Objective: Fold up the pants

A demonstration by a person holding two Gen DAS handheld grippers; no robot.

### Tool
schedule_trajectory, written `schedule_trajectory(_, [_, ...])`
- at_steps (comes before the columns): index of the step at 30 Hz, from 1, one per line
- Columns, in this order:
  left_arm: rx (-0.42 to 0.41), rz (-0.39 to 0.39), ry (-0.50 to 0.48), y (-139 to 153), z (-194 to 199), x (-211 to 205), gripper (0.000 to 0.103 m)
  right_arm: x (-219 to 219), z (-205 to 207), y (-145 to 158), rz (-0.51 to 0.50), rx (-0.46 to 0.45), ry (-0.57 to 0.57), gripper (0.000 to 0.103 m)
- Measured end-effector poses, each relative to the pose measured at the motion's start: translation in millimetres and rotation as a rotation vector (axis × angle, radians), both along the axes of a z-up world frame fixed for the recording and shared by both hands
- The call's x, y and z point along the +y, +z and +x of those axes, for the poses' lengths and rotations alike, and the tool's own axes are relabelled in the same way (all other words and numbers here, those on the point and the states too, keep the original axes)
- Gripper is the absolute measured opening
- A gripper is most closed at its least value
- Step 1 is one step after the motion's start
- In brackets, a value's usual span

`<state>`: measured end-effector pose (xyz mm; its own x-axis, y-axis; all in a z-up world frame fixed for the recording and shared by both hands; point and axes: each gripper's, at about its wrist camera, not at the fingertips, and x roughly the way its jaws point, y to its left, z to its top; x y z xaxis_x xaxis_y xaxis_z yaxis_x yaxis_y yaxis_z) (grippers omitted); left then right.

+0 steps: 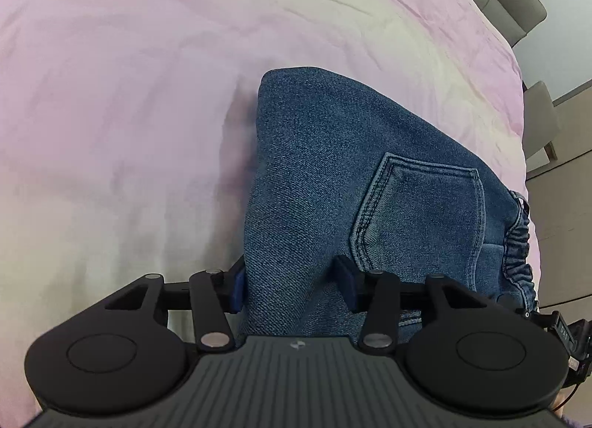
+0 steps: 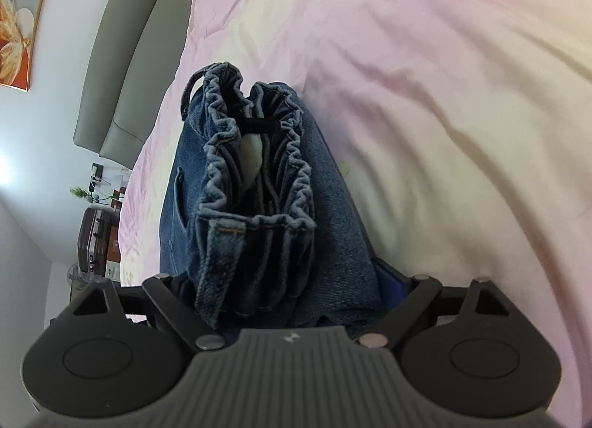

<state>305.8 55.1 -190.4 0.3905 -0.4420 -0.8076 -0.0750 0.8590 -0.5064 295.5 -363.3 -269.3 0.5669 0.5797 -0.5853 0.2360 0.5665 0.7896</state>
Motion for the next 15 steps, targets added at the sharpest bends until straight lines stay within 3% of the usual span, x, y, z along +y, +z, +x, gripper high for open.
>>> schedule_trajectory(2, [-0.034,0.003,-0.008,7,-8,1,0.038,1,-3,9,-0.024,-0.019,0.018,0.074])
schedule_trajectory(5, [-0.080,0.007,-0.034,25,-13,1,0.031,3,-8,30,-0.036,-0.075,0.042,0.067])
schedule_trajectory(9, [-0.134,0.029,-0.055,54,-14,10,0.028,11,-8,61,-0.027,-0.148,0.076,0.063])
schedule_trajectory(15, [-0.186,0.089,-0.072,102,-18,58,0.026,54,2,107,-0.001,-0.232,0.138,0.061])
